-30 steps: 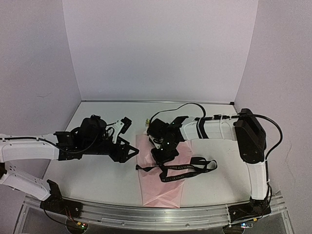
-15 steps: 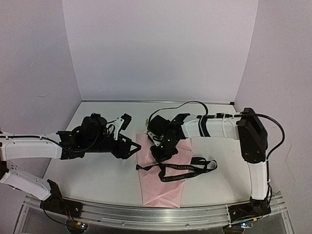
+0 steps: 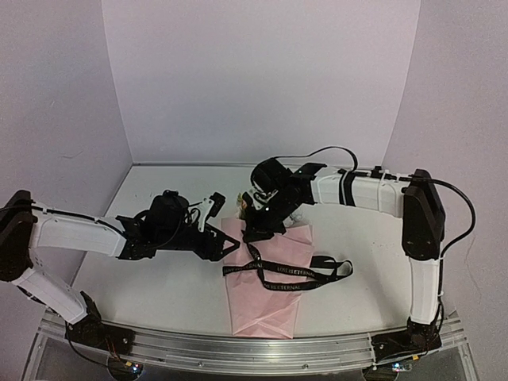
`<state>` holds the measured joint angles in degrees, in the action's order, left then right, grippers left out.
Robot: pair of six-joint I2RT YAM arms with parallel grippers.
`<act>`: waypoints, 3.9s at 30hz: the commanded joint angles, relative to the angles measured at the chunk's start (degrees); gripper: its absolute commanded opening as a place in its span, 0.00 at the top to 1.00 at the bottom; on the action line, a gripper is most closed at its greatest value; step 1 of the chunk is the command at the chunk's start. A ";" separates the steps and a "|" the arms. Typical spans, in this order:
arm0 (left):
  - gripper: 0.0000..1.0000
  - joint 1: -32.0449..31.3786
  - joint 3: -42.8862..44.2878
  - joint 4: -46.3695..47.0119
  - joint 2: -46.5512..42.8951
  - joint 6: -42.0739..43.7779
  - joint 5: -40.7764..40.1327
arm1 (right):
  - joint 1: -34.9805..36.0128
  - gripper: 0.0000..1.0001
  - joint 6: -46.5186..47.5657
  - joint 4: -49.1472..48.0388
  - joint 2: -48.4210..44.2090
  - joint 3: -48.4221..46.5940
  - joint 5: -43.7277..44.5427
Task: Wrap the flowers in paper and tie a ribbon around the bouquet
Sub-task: Pass from the right arm to the left, then pick up the right side of the ribbon from the center of the board.
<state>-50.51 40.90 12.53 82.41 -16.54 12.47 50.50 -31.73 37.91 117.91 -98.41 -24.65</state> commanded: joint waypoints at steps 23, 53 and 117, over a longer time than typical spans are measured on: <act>0.36 0.68 4.33 16.12 9.29 1.26 5.67 | -4.57 1.00 -20.40 -10.49 -1.60 -4.45 -25.33; 1.00 0.68 3.13 20.95 12.40 -4.74 1.28 | -5.99 0.45 -2.94 10.73 -17.04 9.91 -4.80; 1.00 9.75 -13.03 -20.48 -17.19 -28.88 -48.59 | -17.90 1.00 -9.25 4.73 -32.98 49.01 45.98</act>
<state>-43.58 28.74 -2.05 66.58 -40.70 -33.75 33.65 -39.39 38.80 87.15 -47.44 14.47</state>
